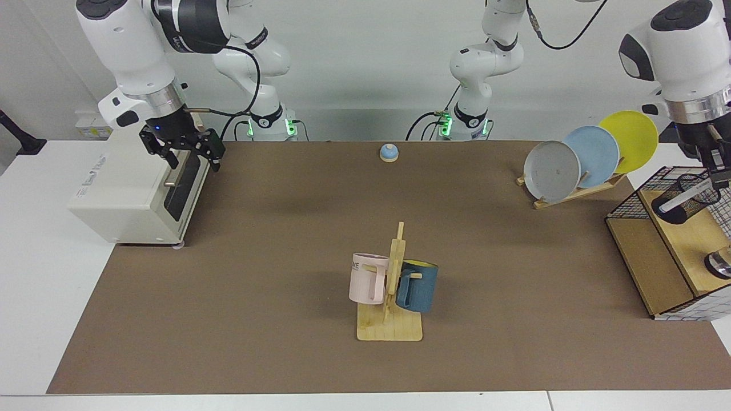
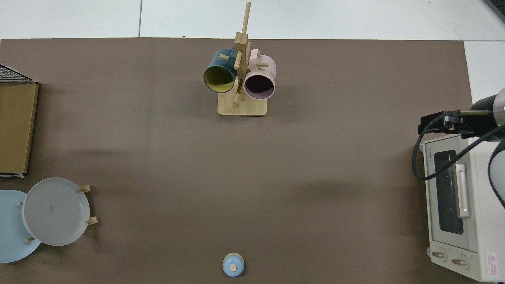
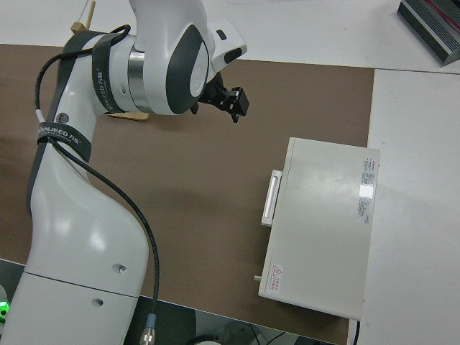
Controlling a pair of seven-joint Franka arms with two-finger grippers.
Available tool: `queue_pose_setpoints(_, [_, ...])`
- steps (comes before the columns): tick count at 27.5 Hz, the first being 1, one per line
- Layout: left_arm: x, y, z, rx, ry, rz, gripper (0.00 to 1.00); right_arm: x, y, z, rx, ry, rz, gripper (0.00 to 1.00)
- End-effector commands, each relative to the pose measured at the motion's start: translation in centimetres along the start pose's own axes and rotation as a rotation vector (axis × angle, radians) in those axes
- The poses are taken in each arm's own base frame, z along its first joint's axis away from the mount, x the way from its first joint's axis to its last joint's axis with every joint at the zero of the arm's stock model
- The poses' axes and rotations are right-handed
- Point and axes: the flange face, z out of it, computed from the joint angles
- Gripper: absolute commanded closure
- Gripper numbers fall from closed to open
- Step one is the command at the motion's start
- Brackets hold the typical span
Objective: Put markers into pen holder
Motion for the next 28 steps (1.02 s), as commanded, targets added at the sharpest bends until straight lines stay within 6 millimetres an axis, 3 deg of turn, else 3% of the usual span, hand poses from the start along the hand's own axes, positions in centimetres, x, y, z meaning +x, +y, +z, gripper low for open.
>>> queue_pose_setpoints(1, [-1.8,2.6,1.3,-0.038,-0.020,-0.008,1.00,0.2,0.0,-0.2,0.000,0.009,0.015,0.00])
queue_pose_setpoints(9, [-0.6,3.6,3.4,-0.041,-0.001,0.016,1.00,0.2,-0.1,-0.2,0.002,0.008,0.014,0.00])
queue_pose_setpoints(17, [0.7,4.1,3.7,-0.044,0.014,0.030,1.00,0.1,-0.1,-0.3,0.002,0.010,0.014,0.00])
queue_pose_setpoints(28, [3.1,4.3,5.7,-0.057,0.042,0.068,1.00,0.1,-0.1,-0.3,0.002,0.010,0.014,0.00])
